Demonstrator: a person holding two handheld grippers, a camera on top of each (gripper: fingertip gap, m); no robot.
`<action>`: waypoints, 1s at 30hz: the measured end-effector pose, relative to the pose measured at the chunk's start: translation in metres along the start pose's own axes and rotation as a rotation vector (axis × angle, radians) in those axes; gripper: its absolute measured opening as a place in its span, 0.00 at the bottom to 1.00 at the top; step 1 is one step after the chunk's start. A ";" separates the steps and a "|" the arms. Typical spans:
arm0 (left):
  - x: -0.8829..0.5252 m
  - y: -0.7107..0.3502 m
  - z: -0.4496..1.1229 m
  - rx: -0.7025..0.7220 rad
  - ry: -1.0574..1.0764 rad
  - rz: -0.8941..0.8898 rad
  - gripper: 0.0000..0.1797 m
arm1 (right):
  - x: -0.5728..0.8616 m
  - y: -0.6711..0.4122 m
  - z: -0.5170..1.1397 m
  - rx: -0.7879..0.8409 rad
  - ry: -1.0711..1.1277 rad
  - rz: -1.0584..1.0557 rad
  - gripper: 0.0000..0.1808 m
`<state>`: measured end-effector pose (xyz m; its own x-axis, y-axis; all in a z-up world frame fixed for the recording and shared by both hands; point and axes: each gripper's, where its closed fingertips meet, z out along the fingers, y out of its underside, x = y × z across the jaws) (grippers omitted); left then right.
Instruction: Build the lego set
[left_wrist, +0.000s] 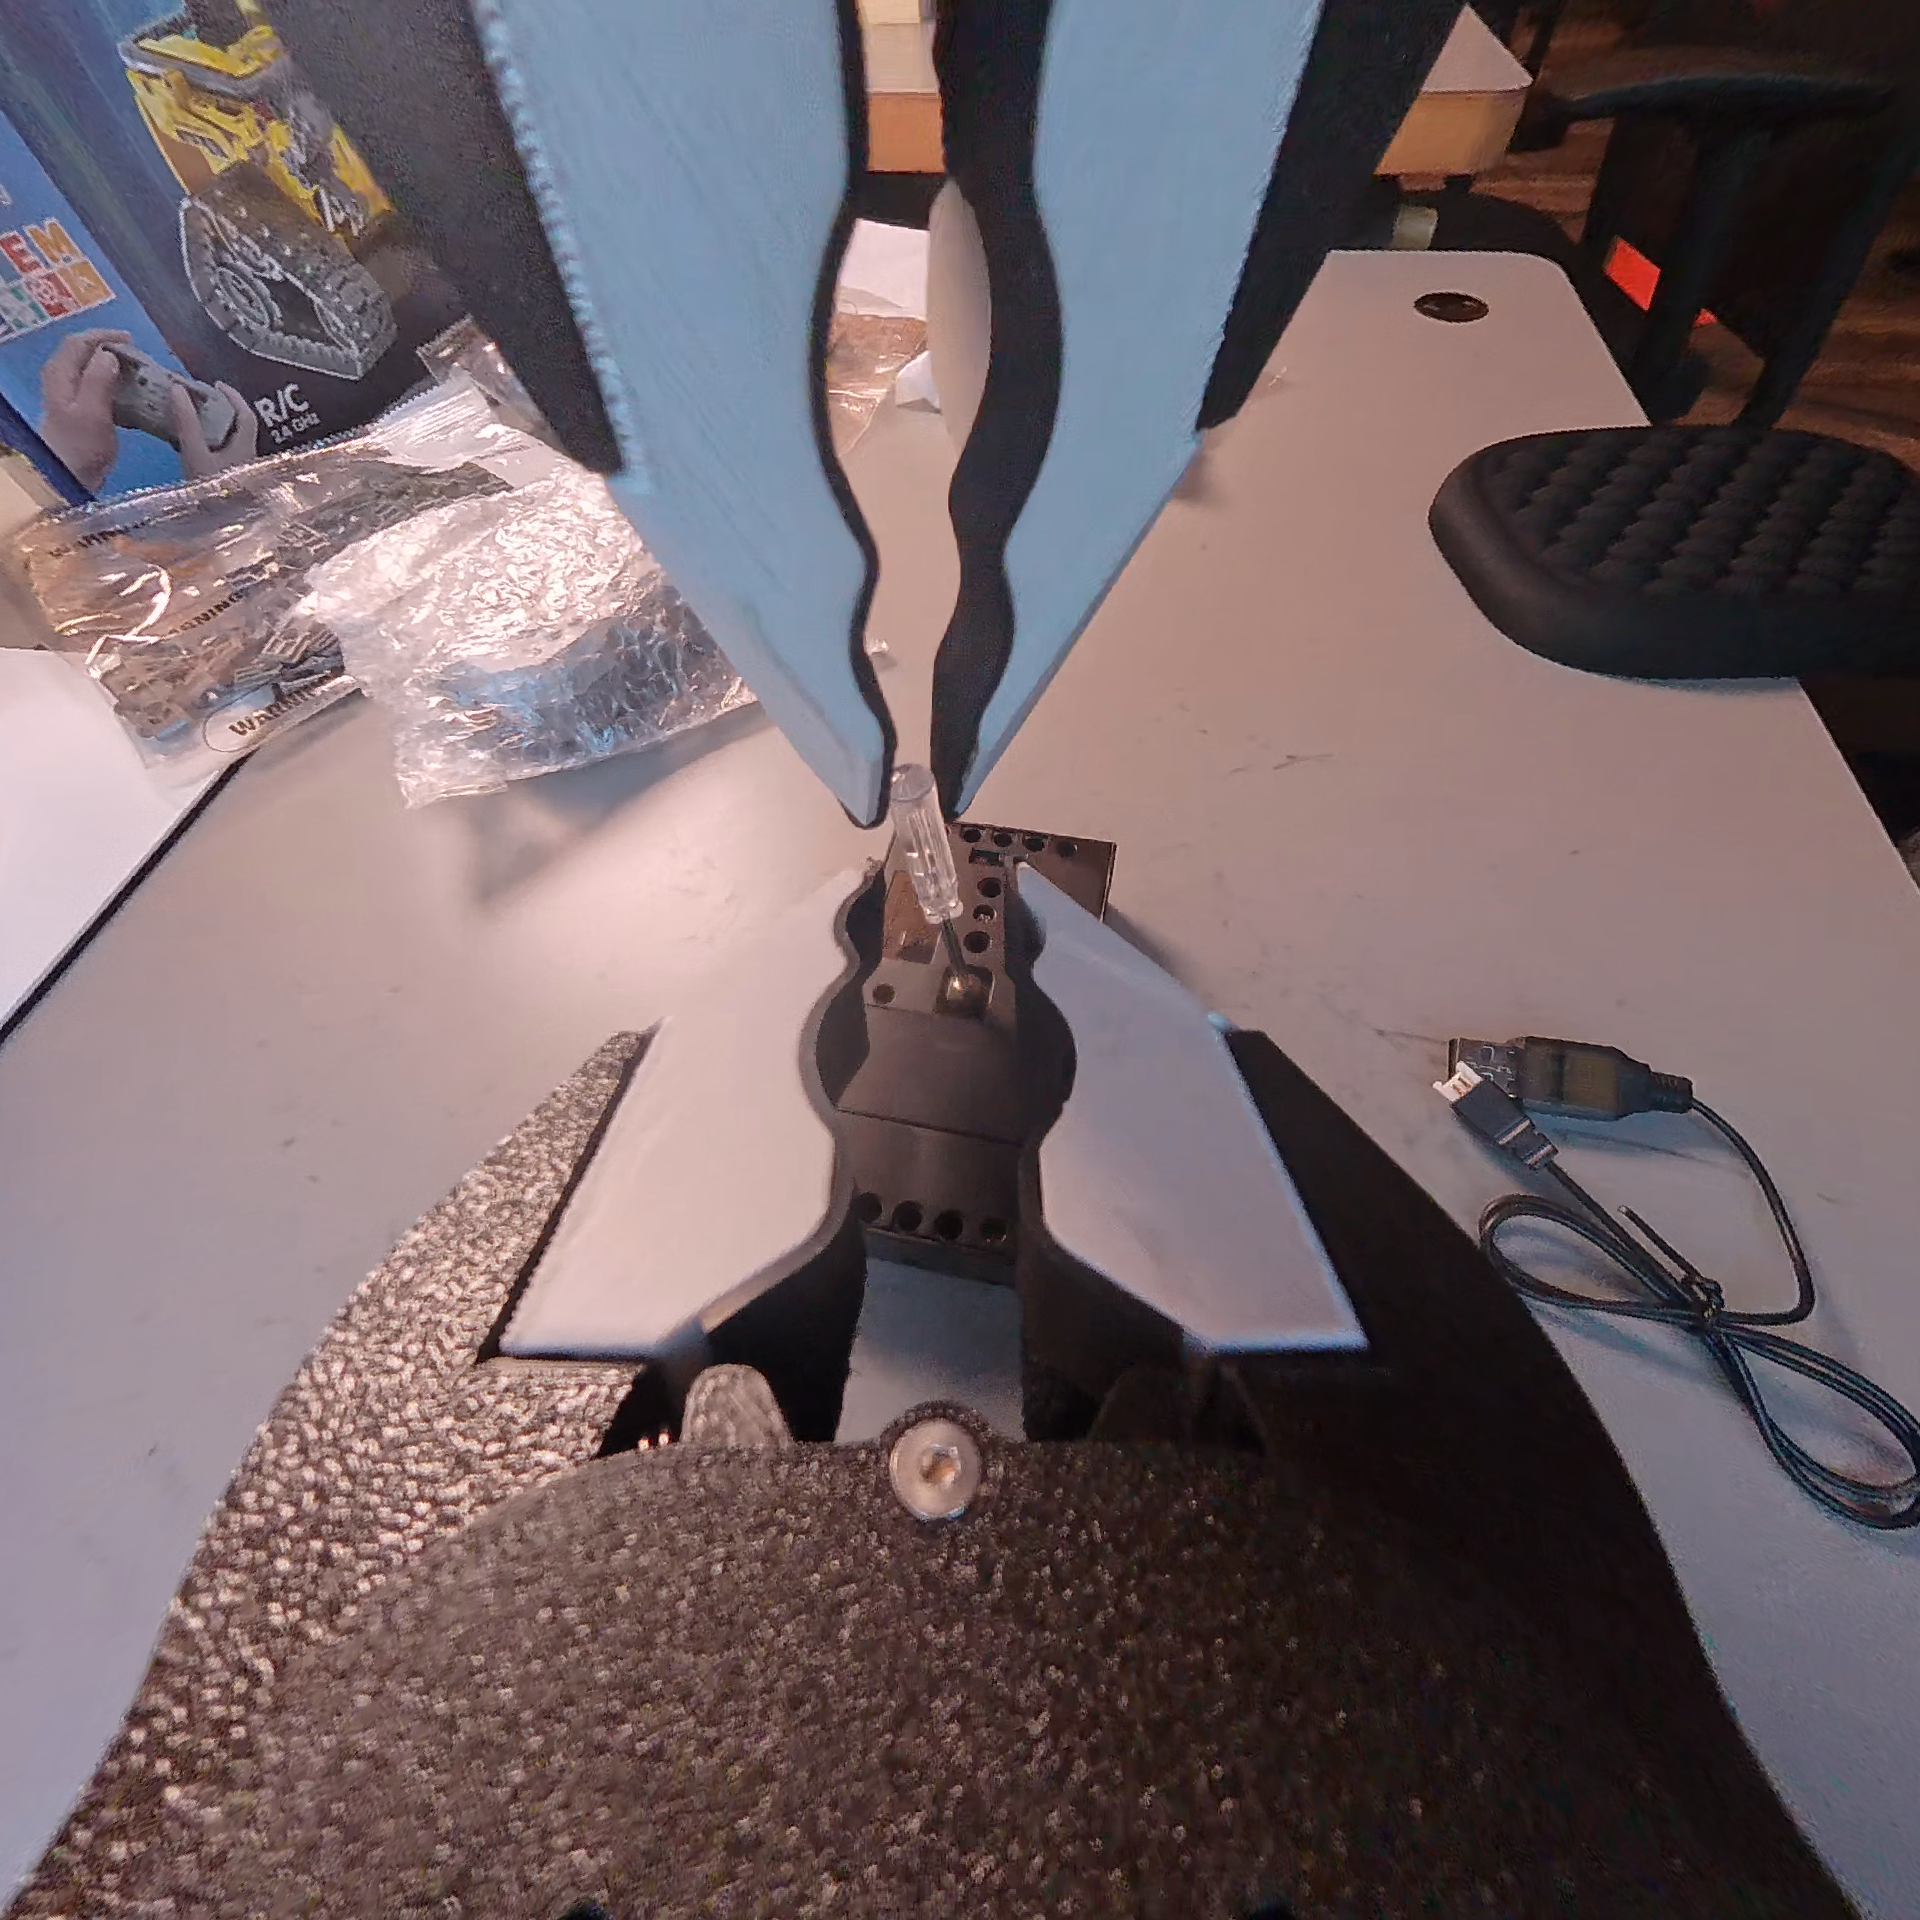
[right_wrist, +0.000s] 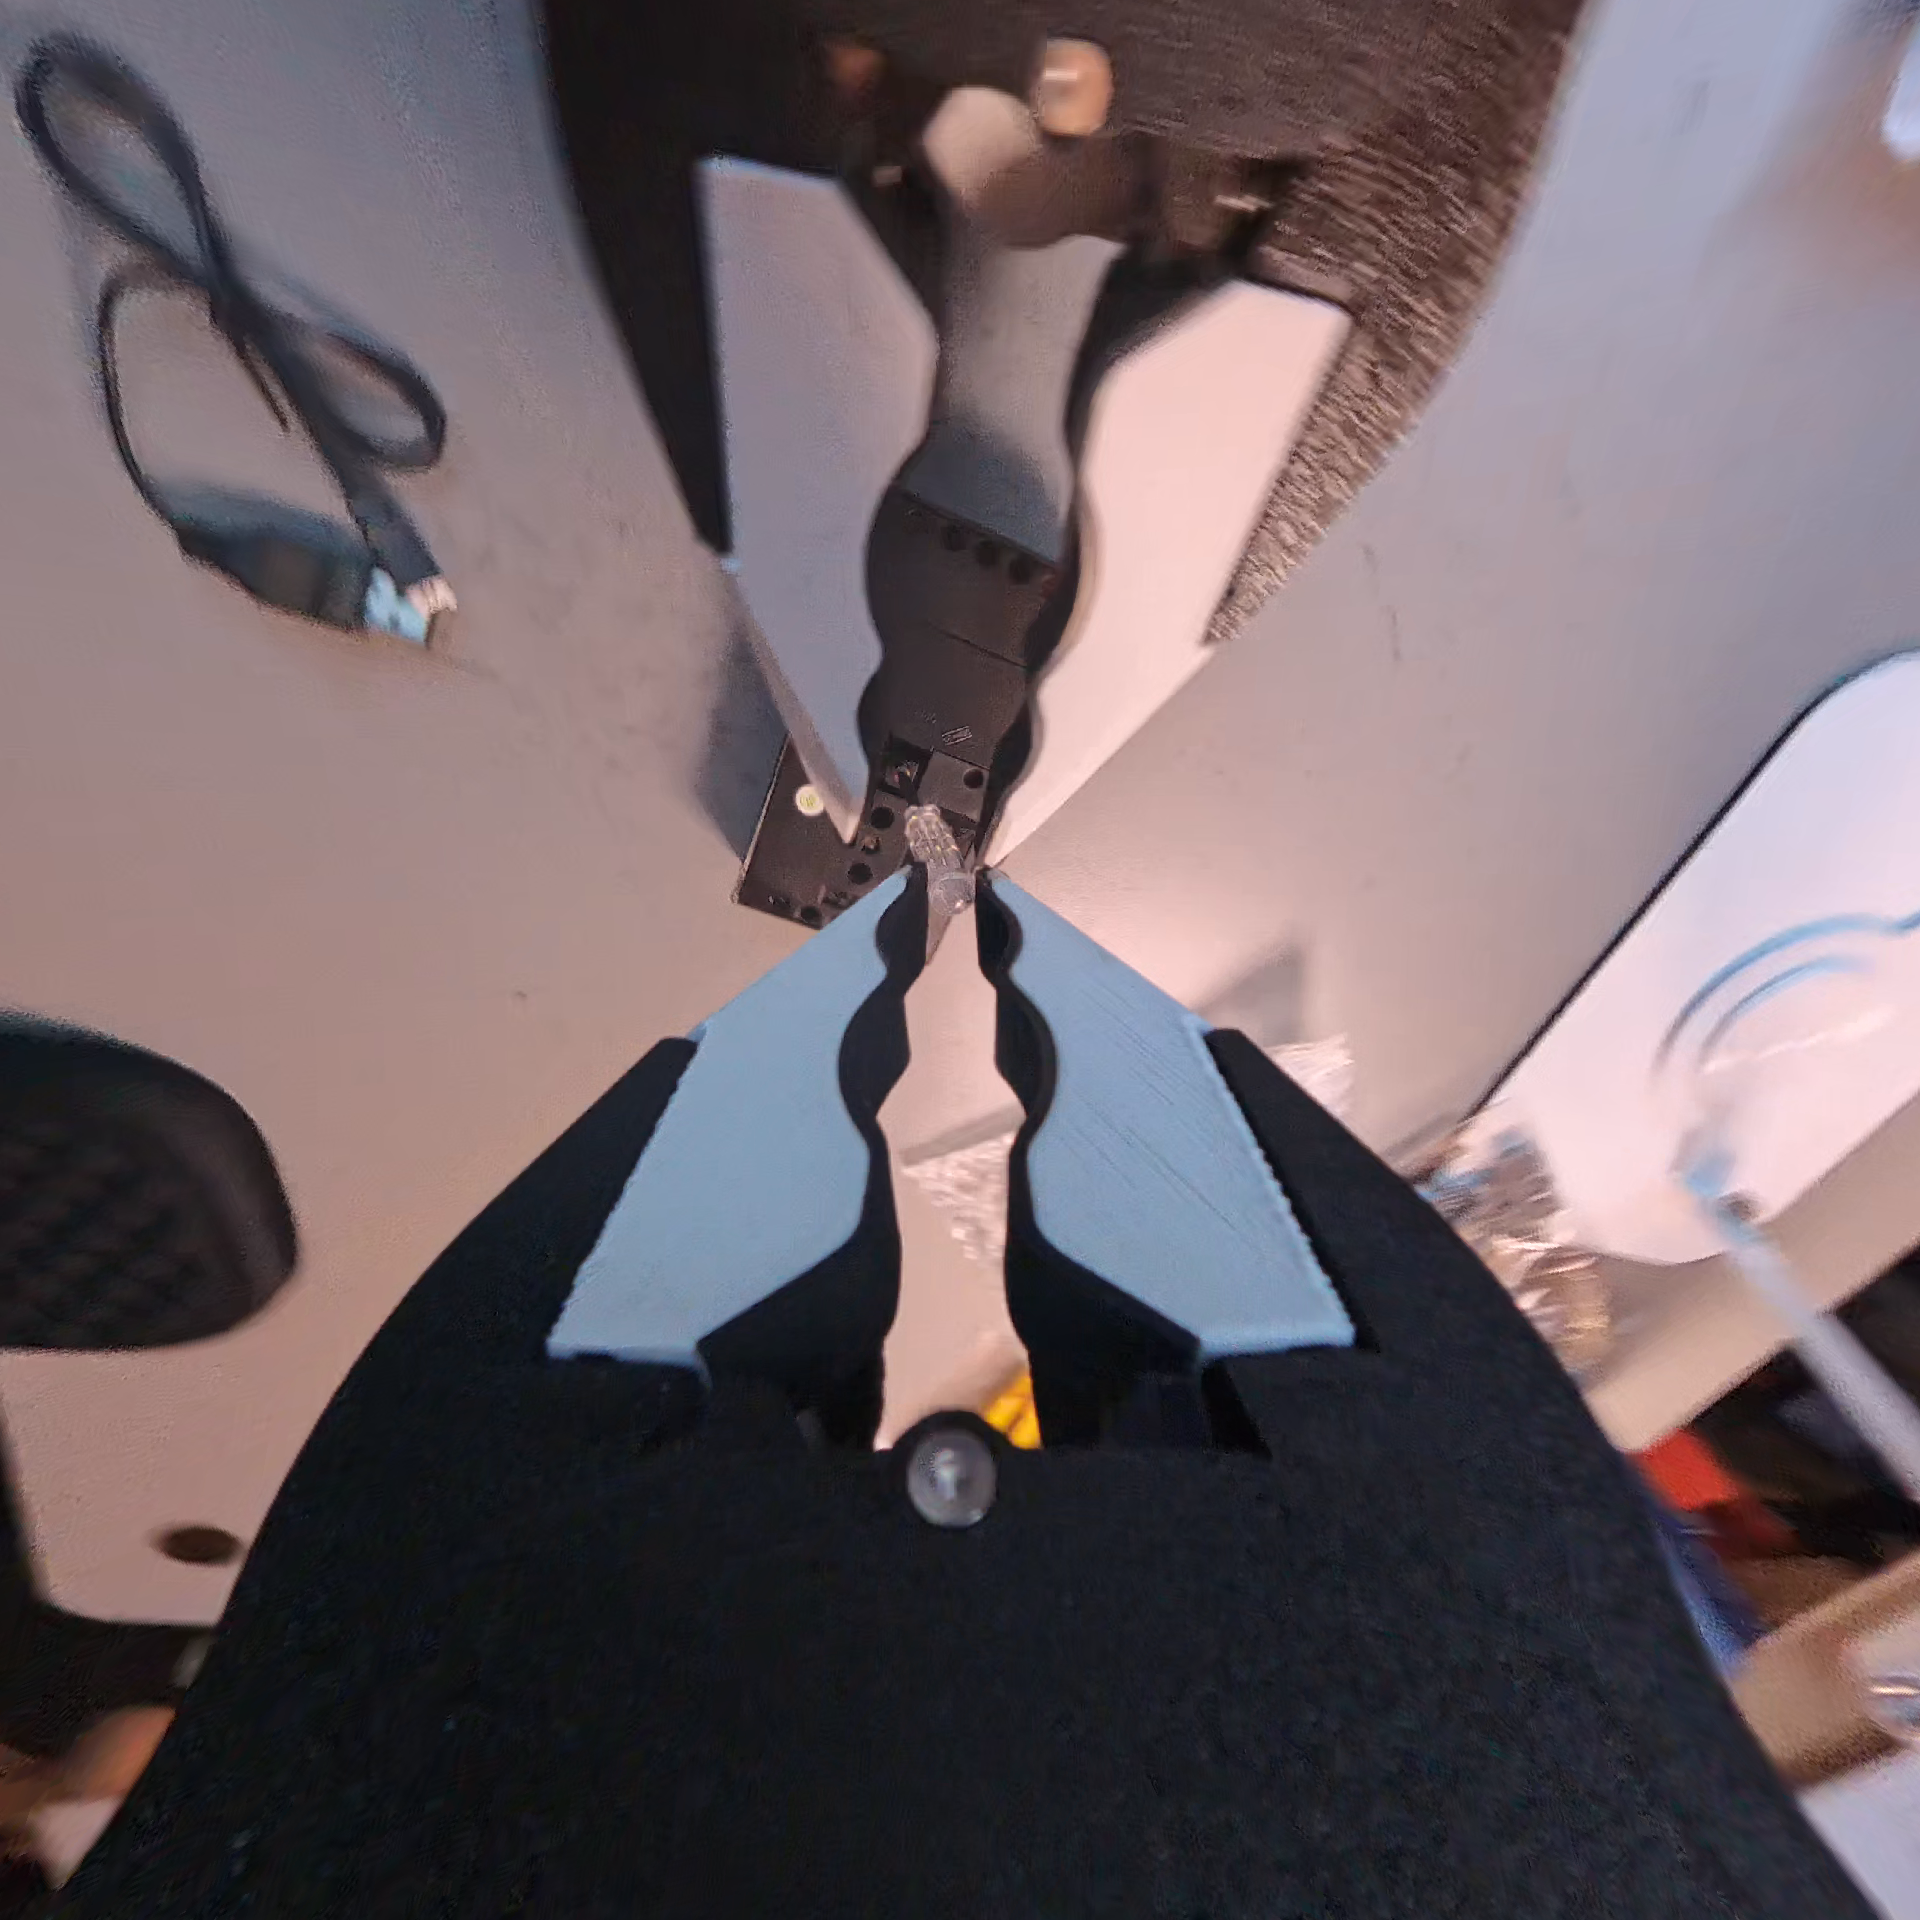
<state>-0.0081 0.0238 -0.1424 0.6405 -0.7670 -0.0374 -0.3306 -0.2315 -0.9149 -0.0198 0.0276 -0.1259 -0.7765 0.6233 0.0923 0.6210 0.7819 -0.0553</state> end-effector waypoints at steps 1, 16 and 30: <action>0.001 0.001 0.000 -0.002 0.008 0.004 0.11 | -0.001 -0.001 0.000 -0.021 0.015 -0.113 0.04; -0.001 0.002 0.005 -0.030 -0.030 -0.016 0.05 | -0.003 -0.007 -0.008 0.099 -0.146 0.509 0.12; 0.003 0.002 0.002 -0.014 0.022 0.007 0.13 | -0.004 0.001 -0.002 0.005 -0.011 -0.091 0.04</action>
<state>-0.0051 0.0222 -0.1455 0.6231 -0.7814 -0.0348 -0.3448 -0.2344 -0.9089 -0.0160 0.0253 -0.1240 -0.8310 0.5495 0.0868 0.5470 0.8355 -0.0522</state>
